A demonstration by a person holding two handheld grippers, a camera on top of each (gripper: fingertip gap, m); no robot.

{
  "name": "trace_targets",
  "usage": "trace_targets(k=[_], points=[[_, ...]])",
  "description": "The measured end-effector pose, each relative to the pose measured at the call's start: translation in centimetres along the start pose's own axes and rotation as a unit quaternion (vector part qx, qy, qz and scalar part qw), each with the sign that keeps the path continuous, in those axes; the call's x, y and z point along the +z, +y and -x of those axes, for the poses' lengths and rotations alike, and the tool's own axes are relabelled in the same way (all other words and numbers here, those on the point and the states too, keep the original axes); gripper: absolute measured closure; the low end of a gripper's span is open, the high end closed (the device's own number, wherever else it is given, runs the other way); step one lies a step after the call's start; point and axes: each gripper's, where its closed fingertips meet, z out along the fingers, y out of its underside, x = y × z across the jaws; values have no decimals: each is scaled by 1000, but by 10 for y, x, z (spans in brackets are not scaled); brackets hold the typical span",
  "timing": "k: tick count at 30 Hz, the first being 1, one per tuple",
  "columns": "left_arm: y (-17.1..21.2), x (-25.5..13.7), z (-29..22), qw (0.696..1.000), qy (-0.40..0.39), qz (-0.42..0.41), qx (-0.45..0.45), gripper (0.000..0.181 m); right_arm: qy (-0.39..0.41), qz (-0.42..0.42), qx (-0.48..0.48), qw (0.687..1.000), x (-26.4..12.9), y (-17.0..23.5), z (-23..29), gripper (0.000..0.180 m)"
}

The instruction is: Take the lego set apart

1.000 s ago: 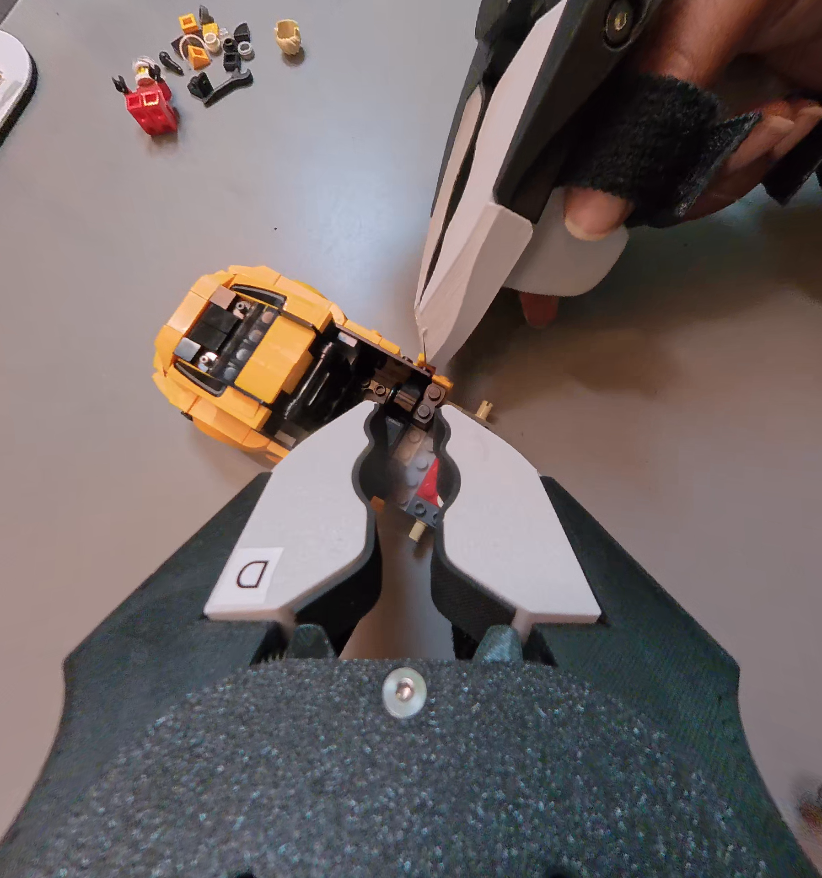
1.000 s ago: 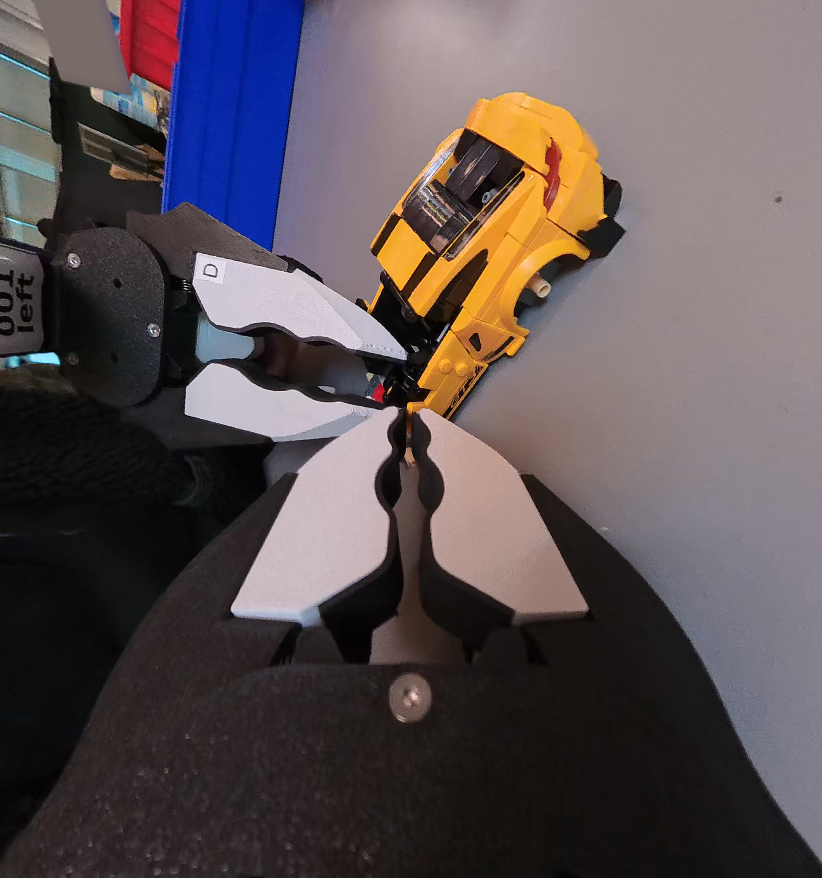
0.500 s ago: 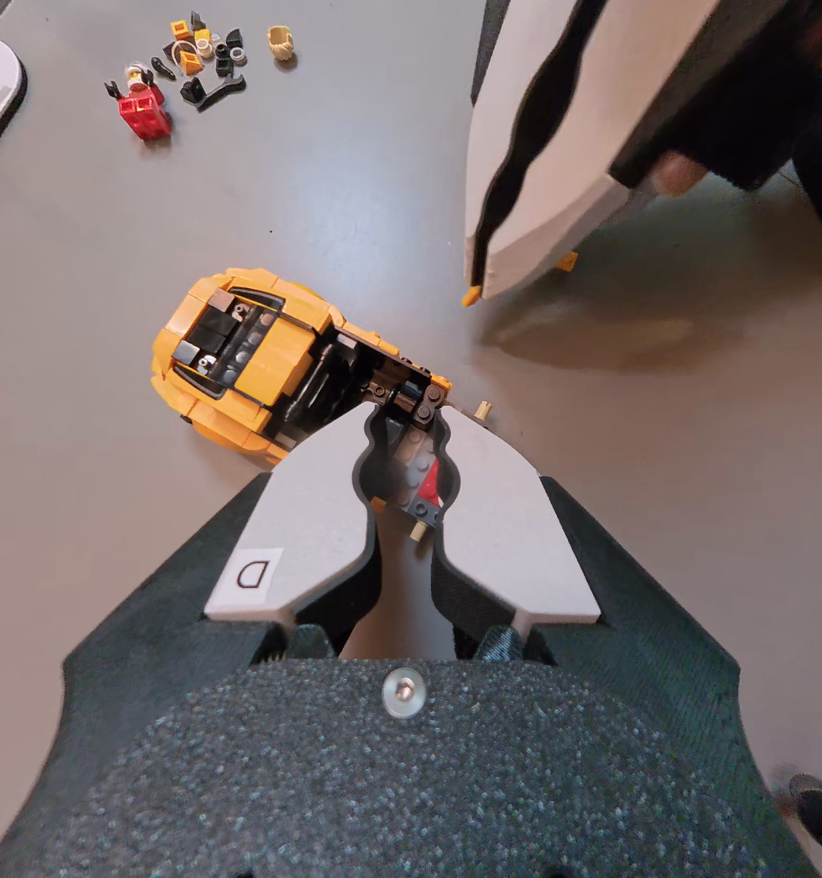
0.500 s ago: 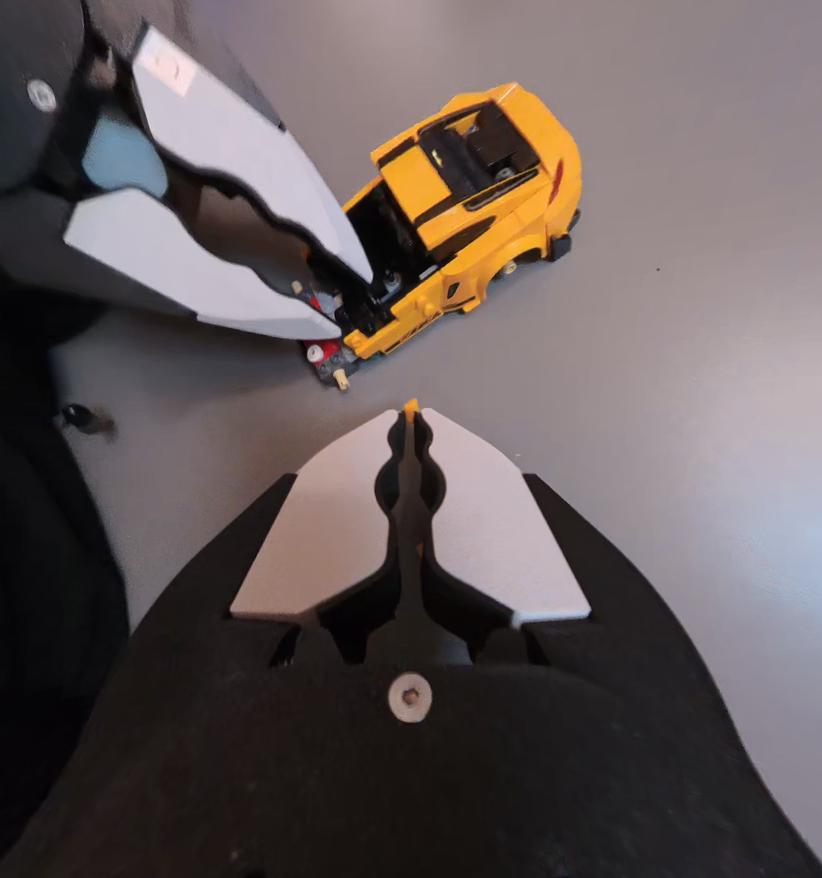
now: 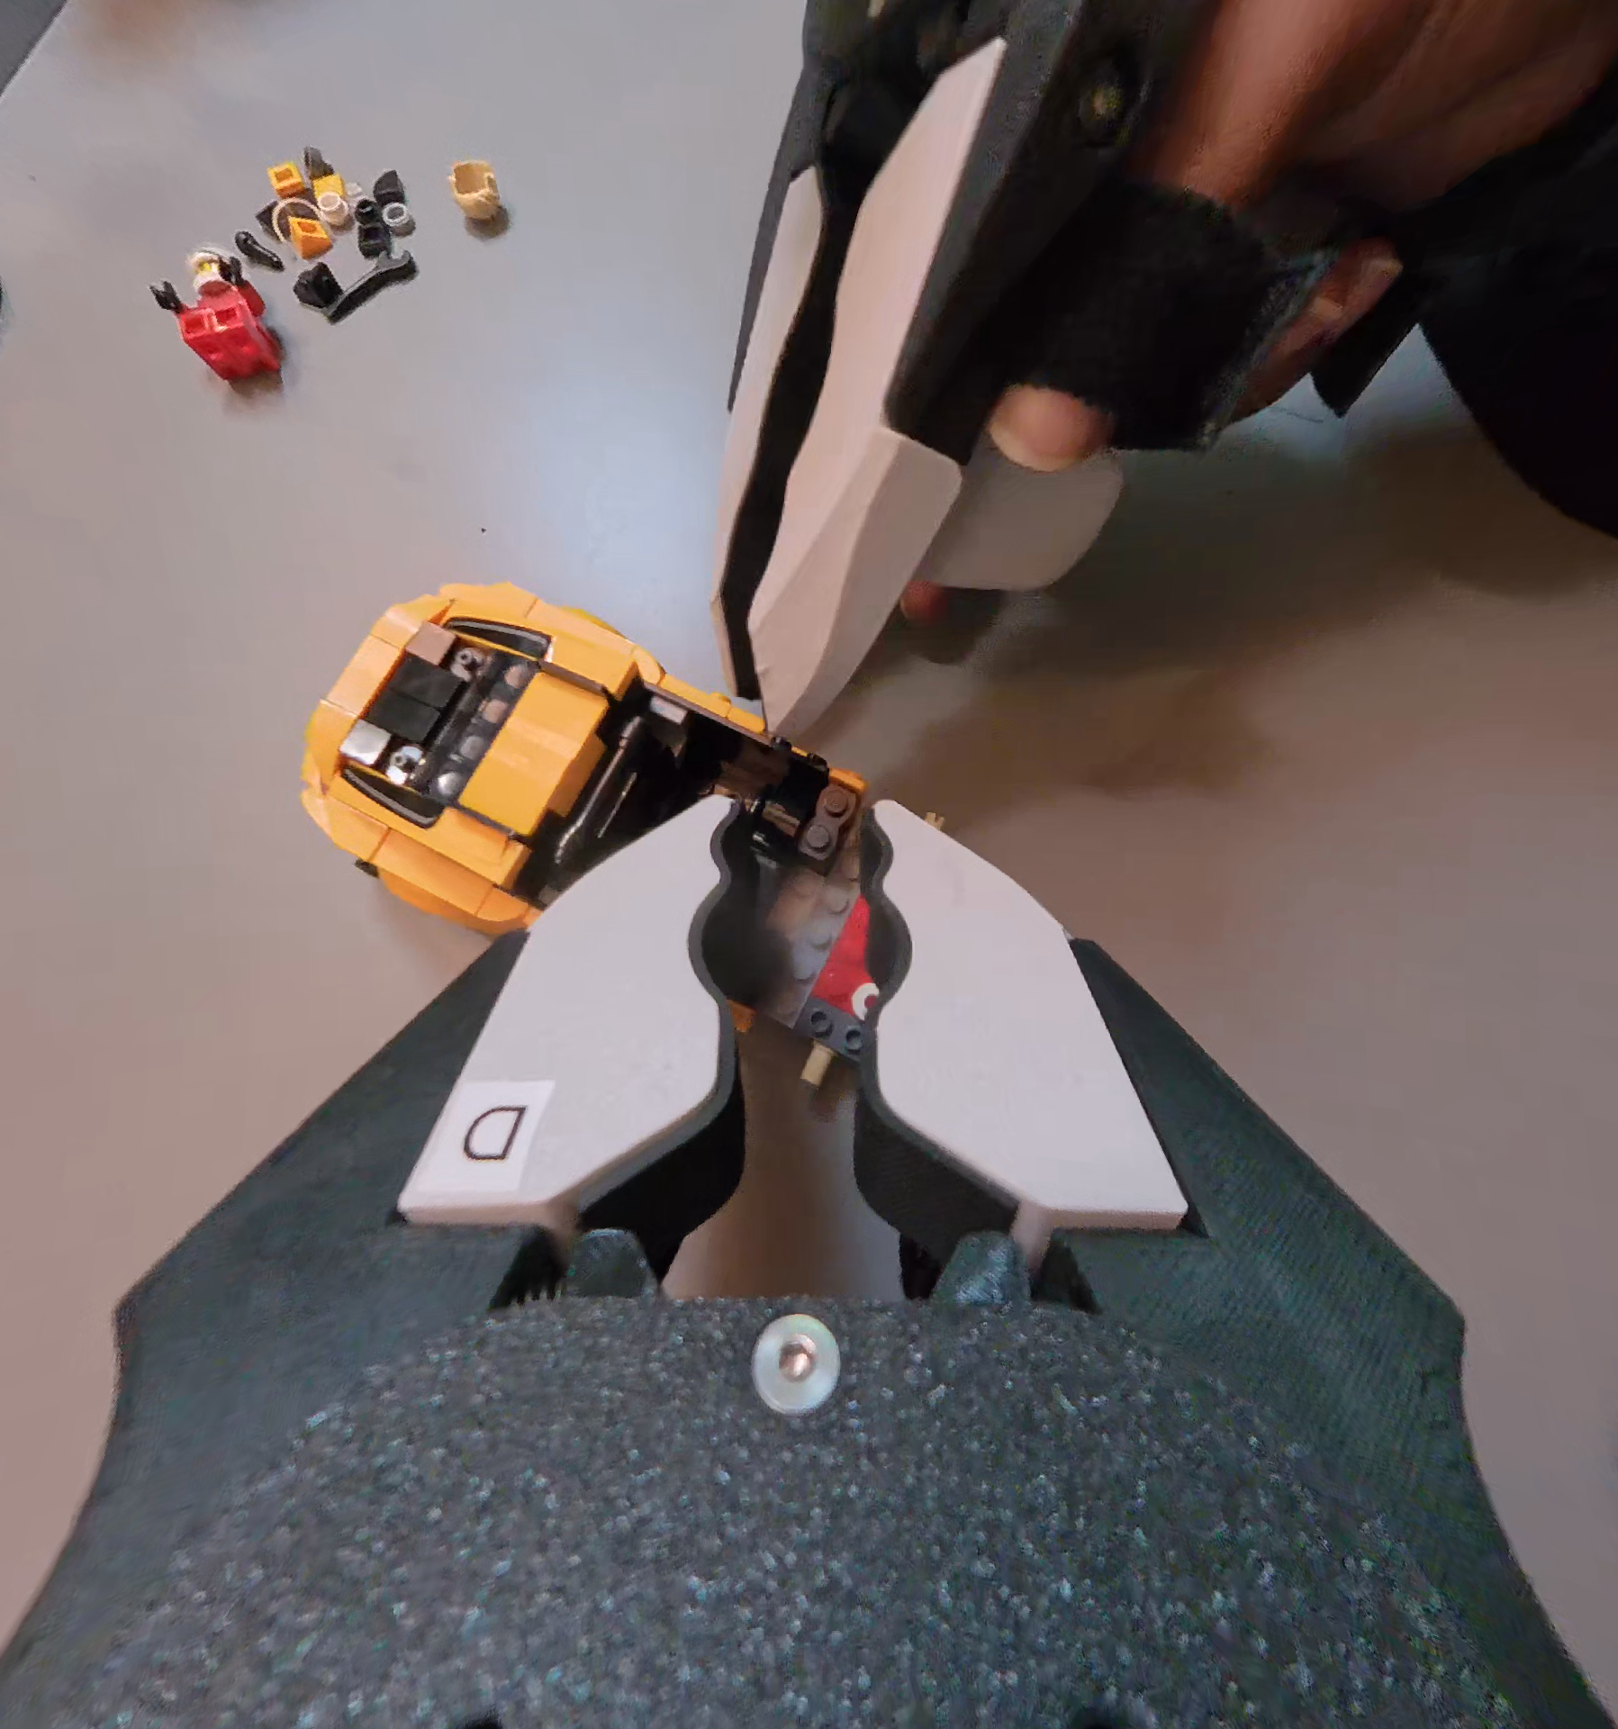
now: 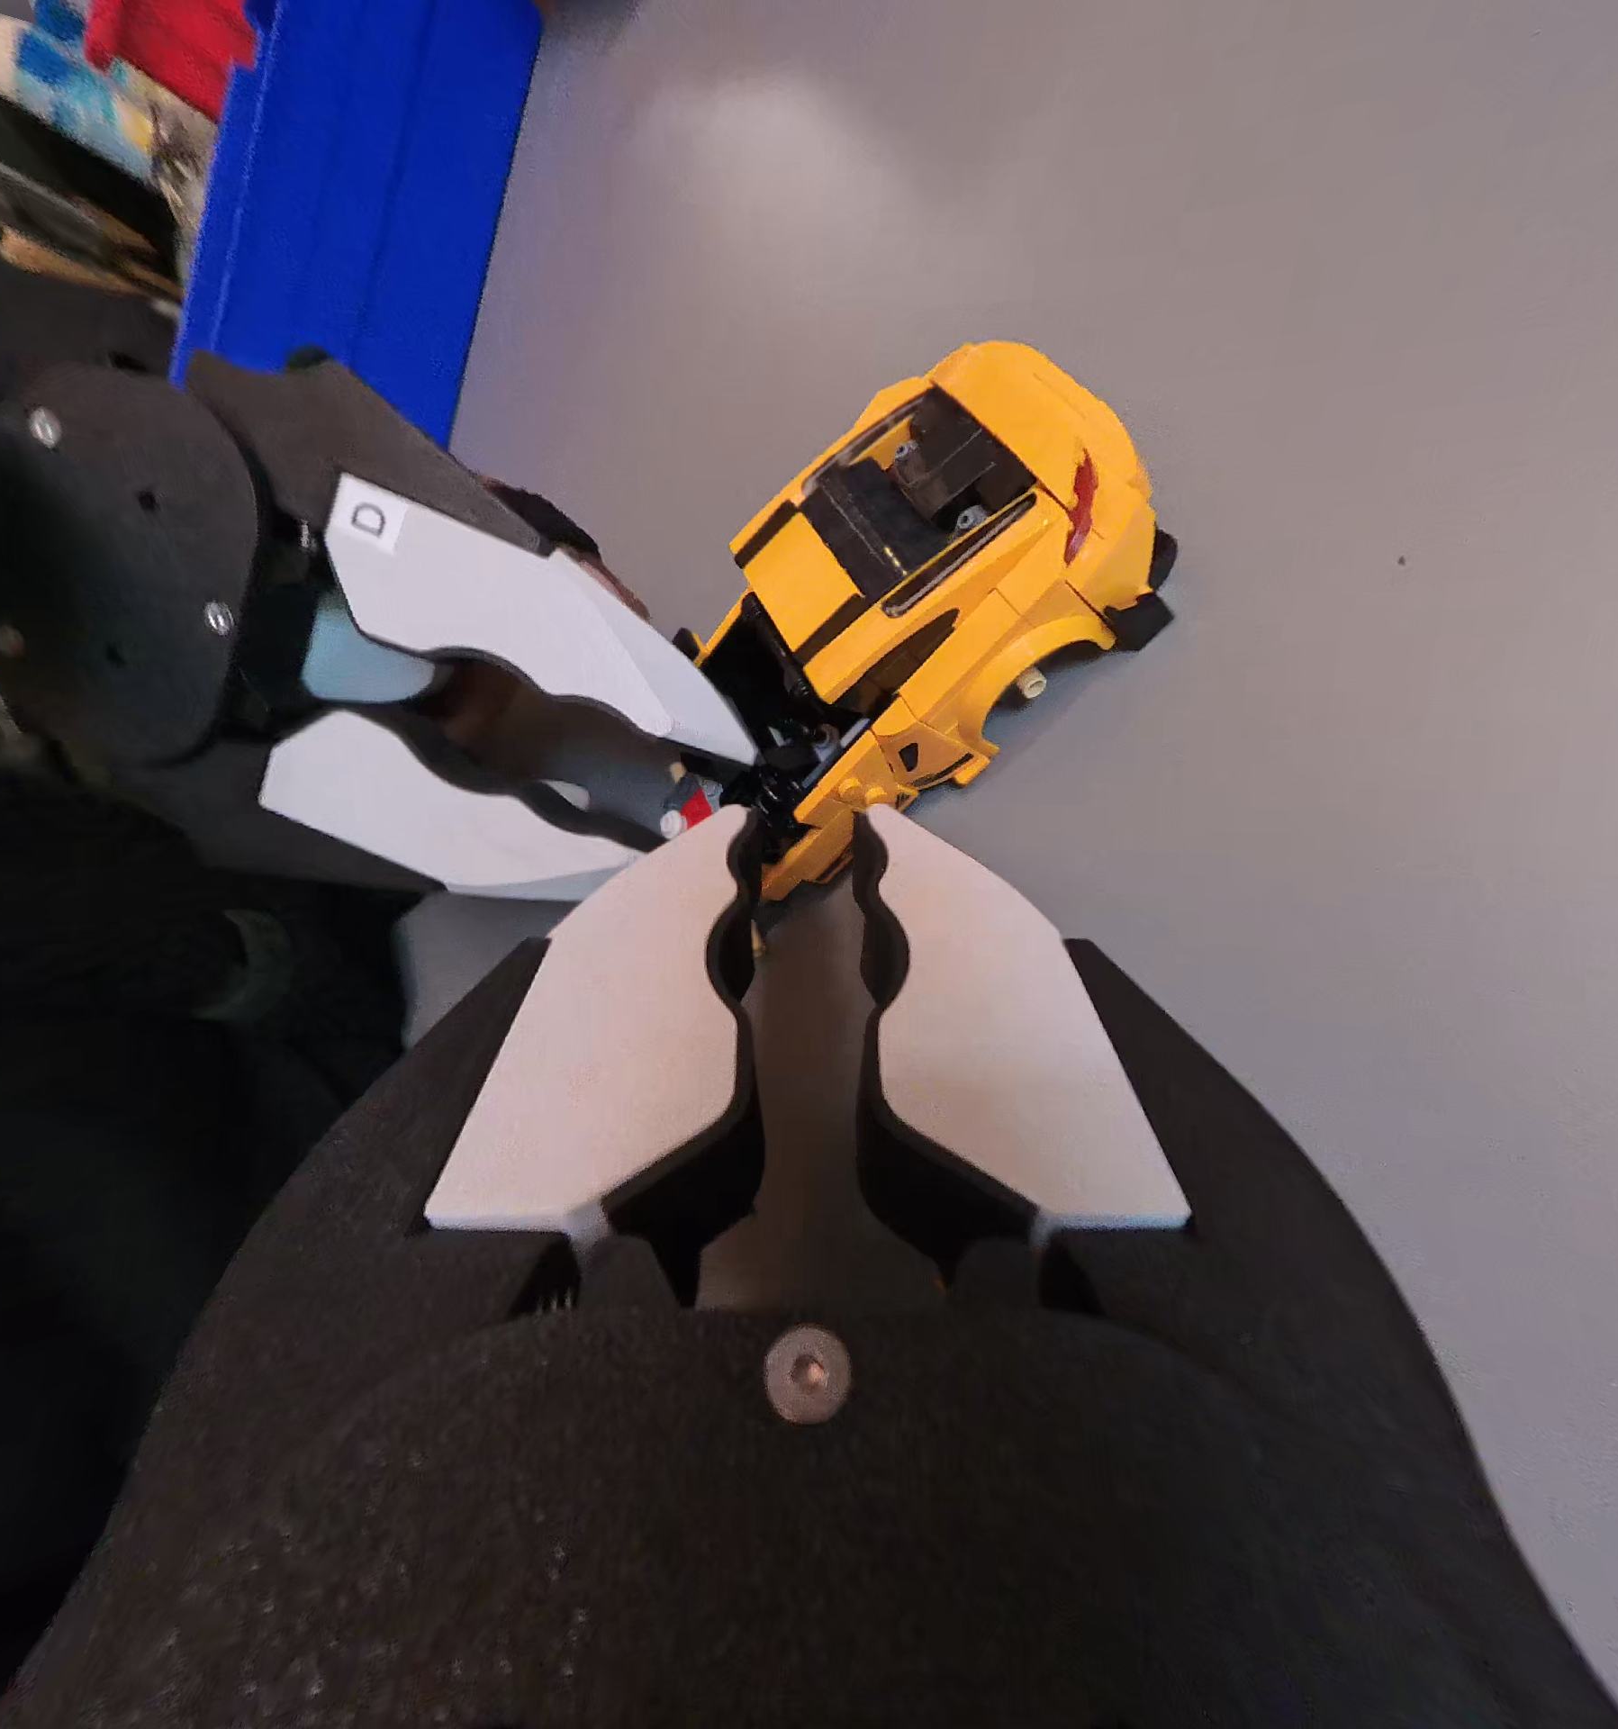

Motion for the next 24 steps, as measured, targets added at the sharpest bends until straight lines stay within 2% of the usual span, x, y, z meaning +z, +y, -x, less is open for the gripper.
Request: trace_targets(k=[11,16,24], points=[[4,0,2,999,-32,27,26,163,-34,-1,72,997,6,-2,-2,173],[6,0,2,999,-29,29,21,163,-59,7,72,996,5,-2,1,180],[6,0,2,999,-26,29,8,163,-39,15,35,999,3,0,-1,180]])
